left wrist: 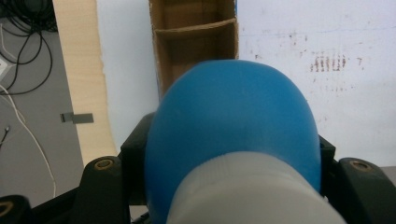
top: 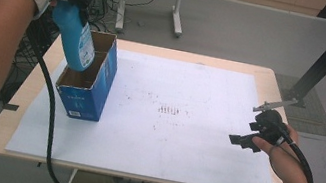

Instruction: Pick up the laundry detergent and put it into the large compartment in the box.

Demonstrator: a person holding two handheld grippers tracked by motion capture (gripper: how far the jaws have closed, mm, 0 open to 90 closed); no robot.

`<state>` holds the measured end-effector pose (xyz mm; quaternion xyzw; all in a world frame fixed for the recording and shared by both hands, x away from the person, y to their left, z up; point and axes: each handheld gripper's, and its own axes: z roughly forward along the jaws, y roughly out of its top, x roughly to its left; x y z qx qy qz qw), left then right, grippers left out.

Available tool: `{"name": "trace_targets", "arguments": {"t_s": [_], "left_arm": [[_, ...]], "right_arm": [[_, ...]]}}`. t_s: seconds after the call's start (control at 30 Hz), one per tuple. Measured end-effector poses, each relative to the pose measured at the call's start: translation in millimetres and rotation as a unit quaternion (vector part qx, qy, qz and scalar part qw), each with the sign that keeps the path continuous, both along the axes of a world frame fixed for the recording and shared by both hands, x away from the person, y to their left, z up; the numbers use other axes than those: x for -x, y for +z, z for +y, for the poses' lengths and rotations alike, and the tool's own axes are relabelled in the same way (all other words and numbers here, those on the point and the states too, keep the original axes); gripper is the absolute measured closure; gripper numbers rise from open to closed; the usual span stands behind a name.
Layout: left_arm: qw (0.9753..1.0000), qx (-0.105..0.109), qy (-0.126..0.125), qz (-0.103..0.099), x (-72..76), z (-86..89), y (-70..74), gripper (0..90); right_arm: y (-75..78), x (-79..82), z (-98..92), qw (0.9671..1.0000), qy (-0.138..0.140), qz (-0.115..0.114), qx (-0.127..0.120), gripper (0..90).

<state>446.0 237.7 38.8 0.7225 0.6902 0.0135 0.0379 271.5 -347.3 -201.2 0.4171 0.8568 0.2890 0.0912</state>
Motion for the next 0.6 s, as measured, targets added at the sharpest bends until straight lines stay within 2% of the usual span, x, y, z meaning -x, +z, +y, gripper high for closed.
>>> {"name": "trace_targets", "arguments": {"t_s": [0.23, 0.6], "left_arm": [[1.0, 0.001, -0.004, 0.003, -5.9, 3.0, -19.4, 38.8], [0.9999, -0.007, 0.0, -0.008, -7.2, 4.1, -44.2, 38.8]], "right_arm": [[-2.2, -0.9, -0.8, 1.0, 0.0, 0.002, 0.0, 7.7], [-4.8, -2.1, -0.7, 1.0, -0.001, 0.004, -0.002, 7.7]]}}
